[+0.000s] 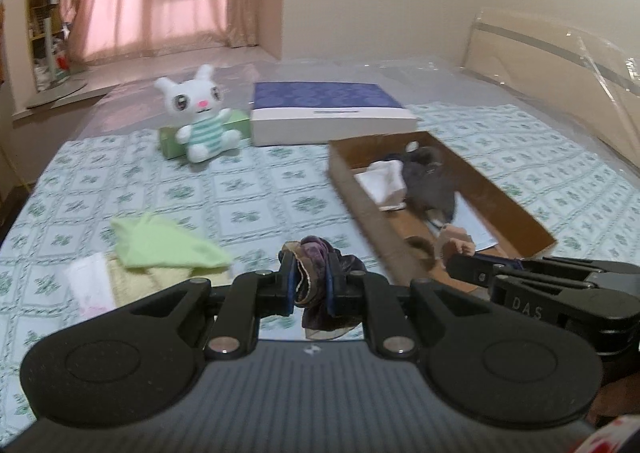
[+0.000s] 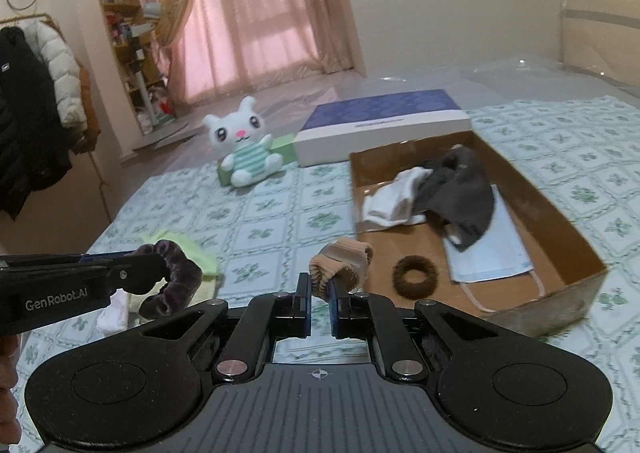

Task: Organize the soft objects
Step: 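Carry the scrunchie and toe separator into the box and open both grippers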

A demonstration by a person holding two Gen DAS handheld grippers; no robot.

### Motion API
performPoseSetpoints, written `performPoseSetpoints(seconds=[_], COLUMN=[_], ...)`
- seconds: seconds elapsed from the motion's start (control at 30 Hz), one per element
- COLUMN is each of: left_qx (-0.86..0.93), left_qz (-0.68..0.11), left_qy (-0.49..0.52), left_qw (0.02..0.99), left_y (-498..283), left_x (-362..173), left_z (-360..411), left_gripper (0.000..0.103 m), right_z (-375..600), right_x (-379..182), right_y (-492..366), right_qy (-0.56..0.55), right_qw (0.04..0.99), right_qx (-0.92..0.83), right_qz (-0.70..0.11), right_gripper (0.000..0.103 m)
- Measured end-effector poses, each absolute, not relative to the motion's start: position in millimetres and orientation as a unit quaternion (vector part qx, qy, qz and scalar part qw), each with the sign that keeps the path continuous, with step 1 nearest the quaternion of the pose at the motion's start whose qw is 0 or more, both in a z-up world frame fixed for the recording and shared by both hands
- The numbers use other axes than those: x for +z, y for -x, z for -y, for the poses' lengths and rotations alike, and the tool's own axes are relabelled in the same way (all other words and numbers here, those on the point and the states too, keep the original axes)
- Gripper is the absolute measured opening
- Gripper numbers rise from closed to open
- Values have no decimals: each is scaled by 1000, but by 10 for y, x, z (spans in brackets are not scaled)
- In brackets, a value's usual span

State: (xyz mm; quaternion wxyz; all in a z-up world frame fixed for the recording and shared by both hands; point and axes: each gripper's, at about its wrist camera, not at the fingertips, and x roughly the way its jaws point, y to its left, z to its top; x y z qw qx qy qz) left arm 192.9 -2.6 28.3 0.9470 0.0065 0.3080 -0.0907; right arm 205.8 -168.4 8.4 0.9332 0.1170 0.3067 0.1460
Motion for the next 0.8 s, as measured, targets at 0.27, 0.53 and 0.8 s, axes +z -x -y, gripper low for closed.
performPoseSetpoints(seconds=[0.27, 0.53, 0.8], left_qx=[-141, -175, -179], left_qz=[-321, -333, -346], left_qy=[-9, -23, -28], left_qw=[936, 926, 920], left_y=[-2055, -2258, -2514], left_x=[260, 197, 93], left_z=[568, 1064, 1373], left_gripper=[13, 13, 13], right_z=[2100, 2473, 2773], right_x=[108, 80, -17], right_y=[-2031, -2097, -2233], right_qy=[-130, -127, -123], right_qw=[939, 943, 941], right_qx=[108, 83, 70], right_qz=[-299, -298, -308], right_gripper=[9, 9, 9])
